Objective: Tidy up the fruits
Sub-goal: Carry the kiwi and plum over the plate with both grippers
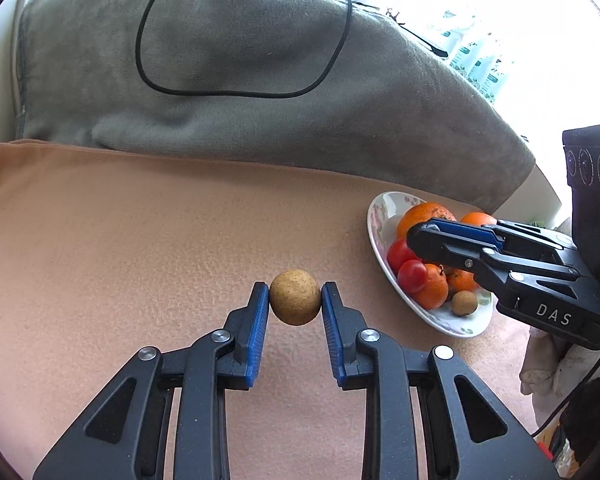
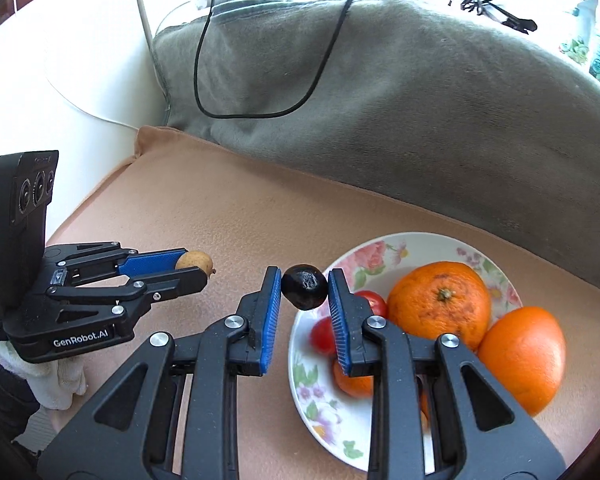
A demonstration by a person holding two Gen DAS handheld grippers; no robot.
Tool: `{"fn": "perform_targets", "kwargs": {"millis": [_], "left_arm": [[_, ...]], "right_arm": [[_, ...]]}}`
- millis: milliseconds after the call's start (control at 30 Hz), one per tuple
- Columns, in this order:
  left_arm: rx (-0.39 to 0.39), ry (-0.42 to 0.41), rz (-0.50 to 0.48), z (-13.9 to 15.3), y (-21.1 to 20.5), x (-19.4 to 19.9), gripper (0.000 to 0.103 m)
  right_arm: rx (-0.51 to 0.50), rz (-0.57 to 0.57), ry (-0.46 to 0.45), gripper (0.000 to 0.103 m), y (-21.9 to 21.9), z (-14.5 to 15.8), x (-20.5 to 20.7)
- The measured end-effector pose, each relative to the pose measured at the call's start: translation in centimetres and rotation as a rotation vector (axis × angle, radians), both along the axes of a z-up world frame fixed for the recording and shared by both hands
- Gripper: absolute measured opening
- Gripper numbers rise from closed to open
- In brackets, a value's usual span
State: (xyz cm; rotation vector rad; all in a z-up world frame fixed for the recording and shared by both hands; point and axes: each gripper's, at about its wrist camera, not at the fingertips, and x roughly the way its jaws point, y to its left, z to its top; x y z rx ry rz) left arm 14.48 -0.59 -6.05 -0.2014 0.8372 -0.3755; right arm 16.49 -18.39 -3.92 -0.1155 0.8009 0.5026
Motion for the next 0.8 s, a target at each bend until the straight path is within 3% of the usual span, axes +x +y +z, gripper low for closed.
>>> {"fn": "perform_targets", "kwargs": {"millis": [333, 800], "left_arm": [[-0.004, -0.042, -0.055, 1.7, -3.7, 0.3, 0.025], [-0.012, -0.042, -0.102, 1.9, -8.0, 3.8, 0.025]], "right_arm": [[0.031, -0.084, -0.015, 0.025, -4.6, 0.3, -2.4], [0.058, -0.11, -0.021, 0.025, -6.8, 0.4, -4.0]]}}
